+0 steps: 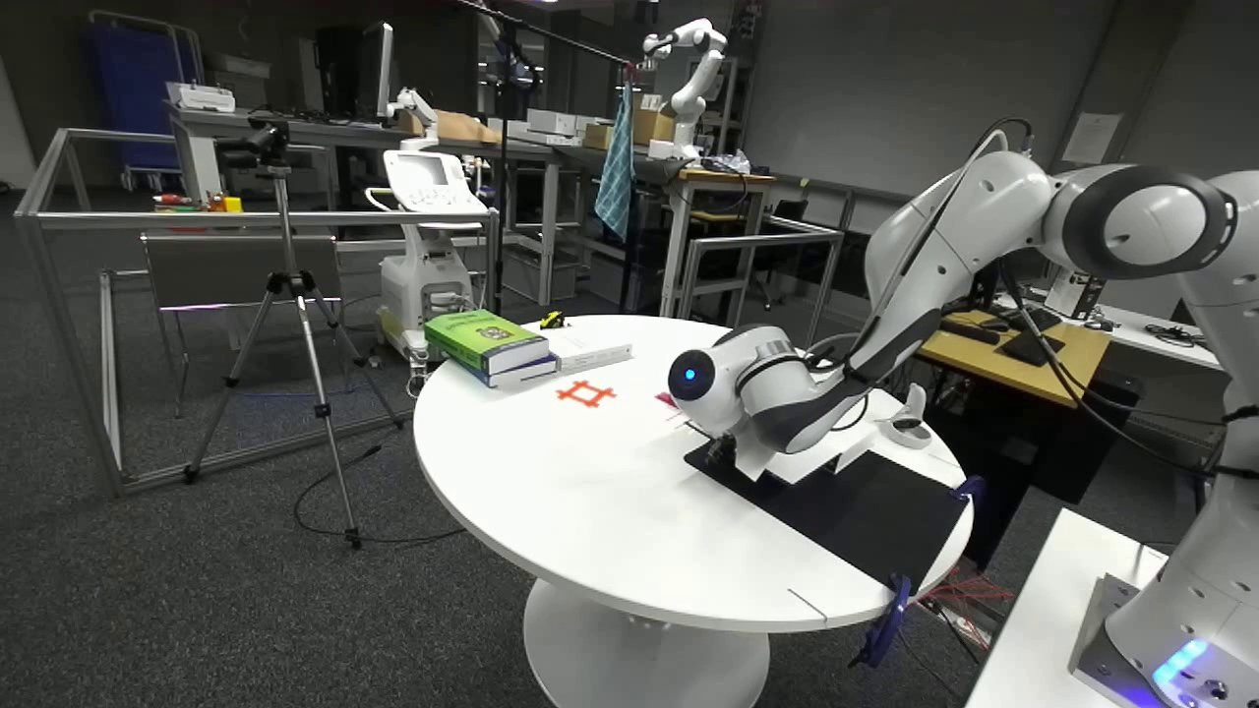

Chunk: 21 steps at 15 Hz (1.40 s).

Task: Close the hardcover book

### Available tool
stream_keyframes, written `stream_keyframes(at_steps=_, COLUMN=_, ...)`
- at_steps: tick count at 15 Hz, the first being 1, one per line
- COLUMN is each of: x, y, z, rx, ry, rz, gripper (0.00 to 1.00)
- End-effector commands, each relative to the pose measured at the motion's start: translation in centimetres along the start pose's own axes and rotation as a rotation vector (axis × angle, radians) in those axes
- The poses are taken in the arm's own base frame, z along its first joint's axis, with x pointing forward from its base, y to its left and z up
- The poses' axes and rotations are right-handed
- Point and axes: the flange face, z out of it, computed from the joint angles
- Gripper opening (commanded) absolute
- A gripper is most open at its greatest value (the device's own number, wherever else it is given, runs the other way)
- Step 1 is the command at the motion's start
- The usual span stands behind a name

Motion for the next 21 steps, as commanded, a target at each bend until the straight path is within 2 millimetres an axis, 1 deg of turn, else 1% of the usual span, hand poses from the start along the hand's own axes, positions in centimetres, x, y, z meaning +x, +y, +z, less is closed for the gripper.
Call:
stream_keyframes(at_steps=1, x=-0.2, y=3.0, z=-3.5, rx=-0.046, ry=0.054, rz=0.031, gripper=1.0)
stream_keyframes(at_steps=4, x=-0.2, y=4.4, z=-6.0, rx=-0.05, ry=0.08, rz=0.047, gripper=1.0)
stream_keyframes(at_steps=7, x=-0.1, y=5.7, z=-7.8, rx=-0.044, ry=0.088, rz=0.058, gripper=1.0)
stream_keyframes(at_steps=10, x=0.4, y=7.2, z=-8.5, rx=-0.046, ry=0.075, rz=0.068, gripper=1.0)
stream_keyframes(at_steps=12, x=1.0, y=8.2, z=-8.5, rx=-0.039, ry=0.06, rz=0.083, gripper=1.0)
stream_keyframes(at_steps=13, x=1.2, y=8.4, z=-8.3, rx=-0.03, ry=0.056, rz=0.088, gripper=1.0)
stream_keyframes(at_steps=15, x=1.4, y=8.6, z=-8.0, rx=-0.01, ry=0.051, rz=0.098, gripper=1.0)
stream_keyframes(at_steps=17, x=1.2, y=8.2, z=-7.8, rx=0.029, ry=0.045, rz=0.091, gripper=1.0)
stream_keyframes(at_steps=18, x=1.0, y=7.8, z=-7.7, rx=0.048, ry=0.041, rz=0.088, gripper=1.0)
stream_keyframes(at_steps=21, x=0.2, y=5.8, z=-7.2, rx=0.124, ry=0.022, rz=0.07, gripper=1.0)
